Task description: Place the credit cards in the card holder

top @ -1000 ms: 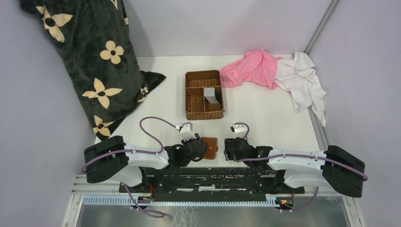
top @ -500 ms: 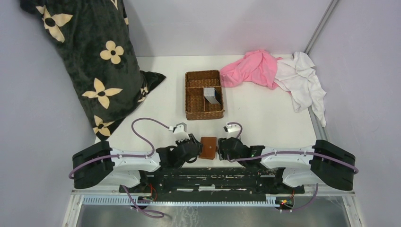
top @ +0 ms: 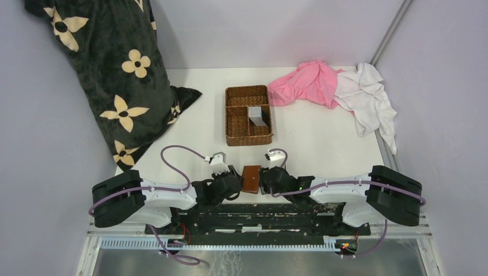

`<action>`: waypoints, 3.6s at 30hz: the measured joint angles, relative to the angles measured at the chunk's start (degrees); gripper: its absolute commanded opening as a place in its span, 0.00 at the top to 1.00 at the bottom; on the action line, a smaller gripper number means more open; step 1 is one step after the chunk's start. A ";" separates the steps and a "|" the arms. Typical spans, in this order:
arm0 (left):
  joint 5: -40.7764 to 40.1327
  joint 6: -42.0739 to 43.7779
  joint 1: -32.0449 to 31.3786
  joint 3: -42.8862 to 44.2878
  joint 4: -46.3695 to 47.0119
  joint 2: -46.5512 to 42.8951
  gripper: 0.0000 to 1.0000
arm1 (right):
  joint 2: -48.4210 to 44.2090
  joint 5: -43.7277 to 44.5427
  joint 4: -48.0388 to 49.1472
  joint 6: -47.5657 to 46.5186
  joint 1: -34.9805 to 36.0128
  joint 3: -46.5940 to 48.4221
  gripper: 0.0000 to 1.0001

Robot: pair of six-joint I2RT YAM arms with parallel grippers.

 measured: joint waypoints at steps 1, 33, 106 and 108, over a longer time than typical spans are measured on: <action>-0.13 -0.24 0.00 -0.09 0.46 0.22 0.57 | 0.46 0.04 0.63 -0.15 0.11 0.13 0.38; -0.31 -0.83 0.02 -0.31 12.39 6.99 0.58 | 8.52 16.33 9.03 -9.22 5.07 1.16 0.79; -0.04 -2.64 0.02 13.09 9.07 20.24 0.60 | -12.72 4.24 7.21 0.24 -12.98 -7.87 0.48; 0.04 -2.64 0.02 13.73 8.72 20.90 0.60 | -12.24 2.49 8.07 0.92 -14.67 -7.98 0.48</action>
